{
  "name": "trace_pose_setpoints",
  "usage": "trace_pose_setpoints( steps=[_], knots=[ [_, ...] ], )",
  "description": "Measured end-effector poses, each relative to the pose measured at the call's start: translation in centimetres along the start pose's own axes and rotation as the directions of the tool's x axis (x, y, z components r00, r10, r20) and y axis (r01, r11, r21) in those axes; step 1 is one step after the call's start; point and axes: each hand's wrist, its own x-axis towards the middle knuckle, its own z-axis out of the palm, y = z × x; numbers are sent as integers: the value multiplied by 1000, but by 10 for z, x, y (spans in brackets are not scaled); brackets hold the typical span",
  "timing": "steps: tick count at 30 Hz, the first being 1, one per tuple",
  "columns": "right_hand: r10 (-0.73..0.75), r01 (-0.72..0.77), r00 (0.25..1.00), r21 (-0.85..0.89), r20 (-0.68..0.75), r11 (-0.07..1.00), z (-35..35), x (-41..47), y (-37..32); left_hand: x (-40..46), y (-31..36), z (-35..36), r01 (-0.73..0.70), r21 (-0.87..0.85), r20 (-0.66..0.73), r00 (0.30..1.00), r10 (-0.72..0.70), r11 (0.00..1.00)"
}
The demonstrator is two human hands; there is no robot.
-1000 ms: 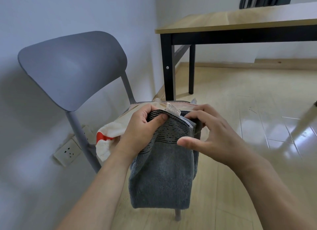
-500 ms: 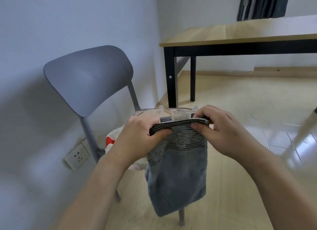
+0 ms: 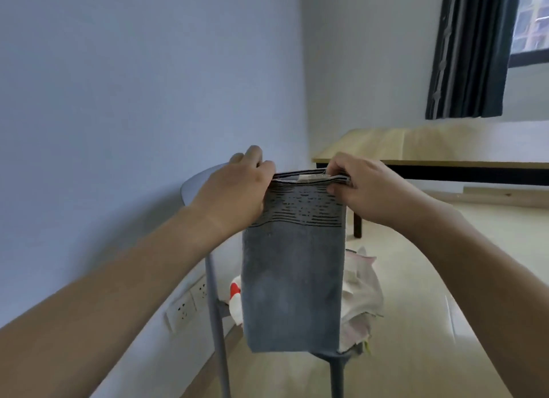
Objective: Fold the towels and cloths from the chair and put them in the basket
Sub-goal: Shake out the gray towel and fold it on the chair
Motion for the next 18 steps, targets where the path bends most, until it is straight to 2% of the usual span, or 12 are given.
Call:
trace_pose_setpoints(
  steps=[3,4,5,6,7,8,9,10,12,15,18],
  knots=[
    [45,-37,994,-77,101,996,-16,14,-17,12,-11,-27,-12,219,99,995,-10,976],
    [72,-47,985,-163,155,986,-19,19,-22,16,-14,-33,-36,255,181,983,-11,966],
    [102,-45,972,-255,212,966,-21,25,-27,20,-17,-37,-50,214,313,949,-20,975],
    [139,-39,952,-339,274,940,-23,29,-32,24,-21,-41,-26,86,486,874,-19,996],
    [181,-36,927,-400,330,916,-24,33,-37,28,-24,-43,65,-74,659,752,0,995],
    [231,-43,897,-444,378,895,-25,37,-41,31,-27,-43,157,-199,761,647,51,967],
    [276,-57,868,-468,413,882,-25,40,-44,34,-29,-41,202,-274,807,580,110,940],
    [313,-80,844,-475,436,877,-24,43,-44,35,-32,-37,221,-302,819,559,133,927],
    [356,-154,826,-432,437,889,-20,50,-42,37,-36,-25,231,-300,800,590,112,926],
    [389,-295,846,-287,364,911,-7,64,-31,45,-37,3,294,-321,732,680,39,900],
    [373,-334,910,-212,180,918,2,75,-16,53,-40,27,303,-332,531,843,-89,893]
  ],
)
